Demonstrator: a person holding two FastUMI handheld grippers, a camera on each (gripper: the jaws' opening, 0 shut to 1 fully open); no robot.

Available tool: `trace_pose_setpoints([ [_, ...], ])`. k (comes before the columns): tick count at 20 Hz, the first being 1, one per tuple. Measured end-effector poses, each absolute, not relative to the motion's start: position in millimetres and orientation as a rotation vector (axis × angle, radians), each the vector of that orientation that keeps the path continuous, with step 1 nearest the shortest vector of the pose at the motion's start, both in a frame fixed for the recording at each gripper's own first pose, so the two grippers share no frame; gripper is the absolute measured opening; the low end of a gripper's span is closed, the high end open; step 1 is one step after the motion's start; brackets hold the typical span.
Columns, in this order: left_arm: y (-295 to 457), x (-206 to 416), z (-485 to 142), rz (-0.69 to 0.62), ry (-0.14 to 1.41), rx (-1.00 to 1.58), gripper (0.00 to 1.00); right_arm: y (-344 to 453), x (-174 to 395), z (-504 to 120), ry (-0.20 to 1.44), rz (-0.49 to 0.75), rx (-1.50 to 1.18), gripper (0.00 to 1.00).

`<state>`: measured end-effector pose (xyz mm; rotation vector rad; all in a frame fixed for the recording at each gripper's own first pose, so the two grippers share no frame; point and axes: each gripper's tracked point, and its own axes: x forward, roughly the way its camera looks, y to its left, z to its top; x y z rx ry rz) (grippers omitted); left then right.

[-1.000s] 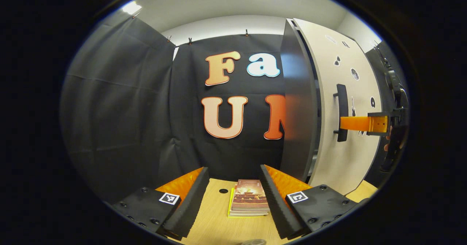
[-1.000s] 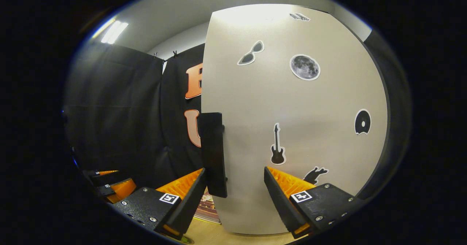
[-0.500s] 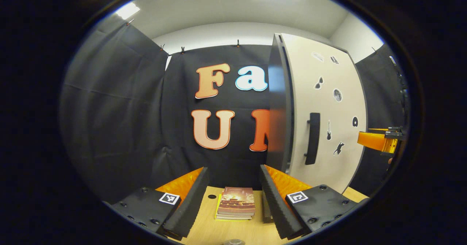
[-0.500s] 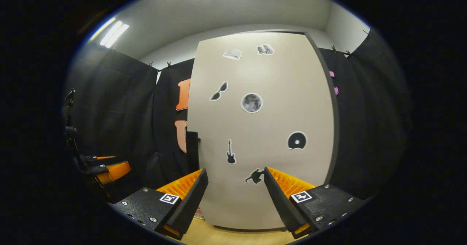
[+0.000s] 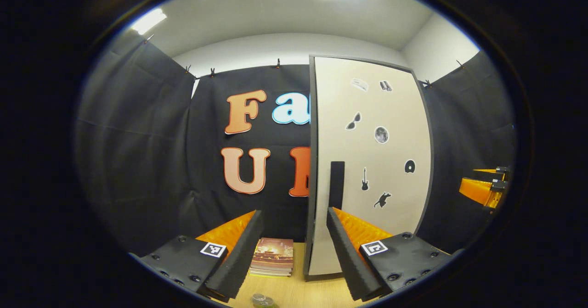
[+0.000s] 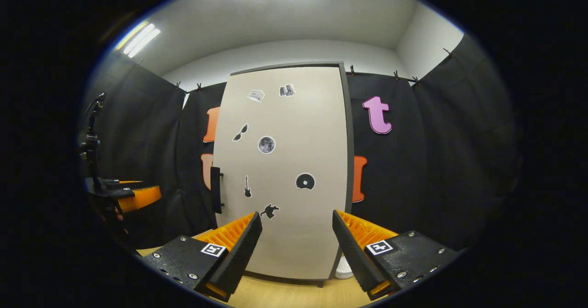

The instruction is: Open the cabinet door with the right hand, grasp the bottle in the cabinet with the left hand and place it on the coaster, then close the cabinet door with the right hand.

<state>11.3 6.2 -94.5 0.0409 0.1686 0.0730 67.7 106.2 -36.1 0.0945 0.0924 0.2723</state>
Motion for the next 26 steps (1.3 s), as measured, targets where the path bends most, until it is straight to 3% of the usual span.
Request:
trace_pose_setpoints([
  [15, -48, -44, -60, 0.146, 0.121, 0.067, 0.91, 58, 22, -31, 0.083, 0.353, 0.159, 0.95],
  [26, -34, -16, -30, 0.111, 0.062, 0.05, 0.9, 48, 30, -6, 0.051, 0.286, 0.18, 0.95],
])
